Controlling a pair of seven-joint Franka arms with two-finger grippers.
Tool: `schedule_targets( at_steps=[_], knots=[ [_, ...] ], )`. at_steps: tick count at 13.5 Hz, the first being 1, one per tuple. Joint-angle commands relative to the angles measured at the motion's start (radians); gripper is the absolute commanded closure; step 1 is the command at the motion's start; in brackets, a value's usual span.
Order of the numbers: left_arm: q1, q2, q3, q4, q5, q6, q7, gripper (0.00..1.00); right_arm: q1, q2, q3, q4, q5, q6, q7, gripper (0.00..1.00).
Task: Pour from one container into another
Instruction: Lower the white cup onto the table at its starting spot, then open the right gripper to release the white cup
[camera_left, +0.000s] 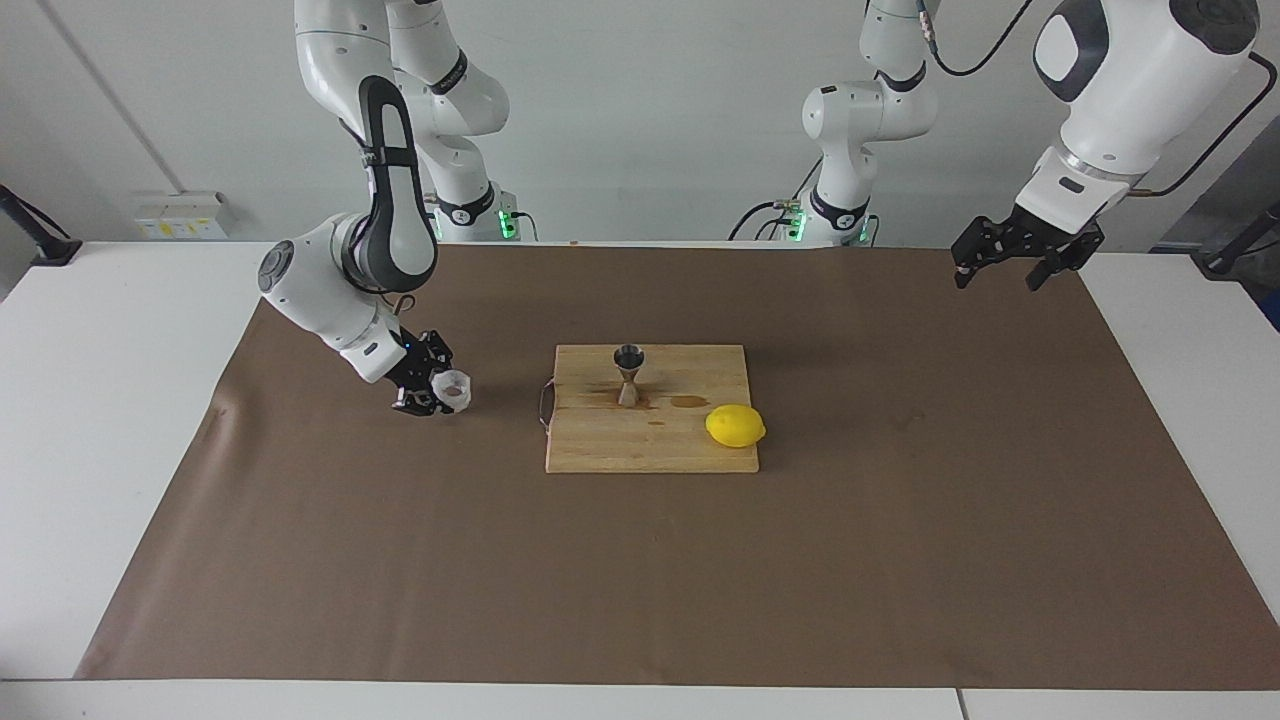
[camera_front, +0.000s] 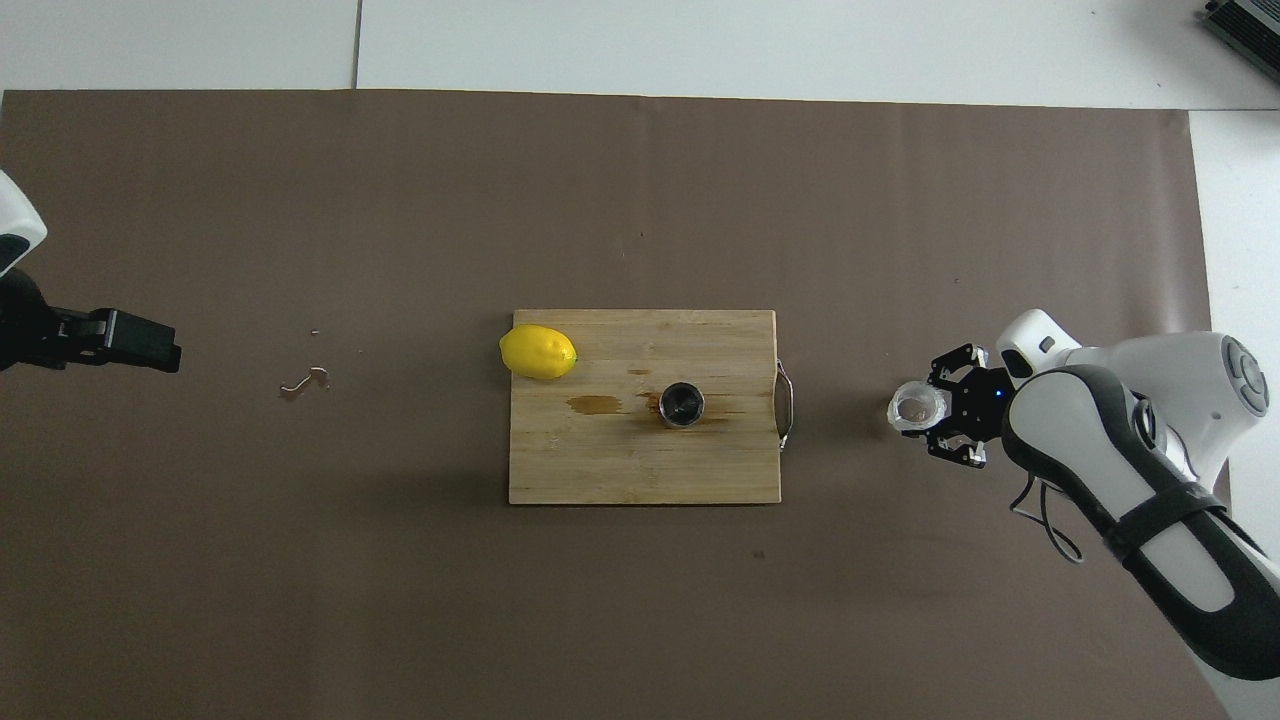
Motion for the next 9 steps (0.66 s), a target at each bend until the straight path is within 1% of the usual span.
schedule_targets(
  at_steps=[1,2,3,4,5,9],
  knots=[
    [-0.013,-0.029,0.009,-0.035,0.007,0.012,0.005,0.0,-0.026,0.001,0.008,-0.009,0.02,-0.019,-0.041,0.83],
    [-0.013,-0.031,0.009,-0.035,0.007,0.012,0.005,0.0,-0.027,0.001,0.008,-0.011,0.018,-0.025,-0.04,0.76],
    [-0.013,-0.031,0.009,-0.035,0.007,0.012,0.005,0.0,-0.03,0.001,0.006,-0.009,0.015,-0.028,-0.038,0.66],
    [-0.013,-0.031,0.009,-0.035,0.007,0.012,0.005,0.0,-0.045,0.001,0.008,-0.009,0.012,-0.031,-0.038,0.35],
    [-0.013,-0.031,0.009,-0.035,0.007,0.012,0.005,0.0,-0.05,0.001,0.008,-0.009,0.009,-0.035,-0.038,0.0],
    [-0.013,-0.029,0.009,-0.035,0.007,0.013,0.005,0.0,-0.067,-0.008,0.005,-0.003,0.006,-0.068,-0.031,0.0]
  ],
)
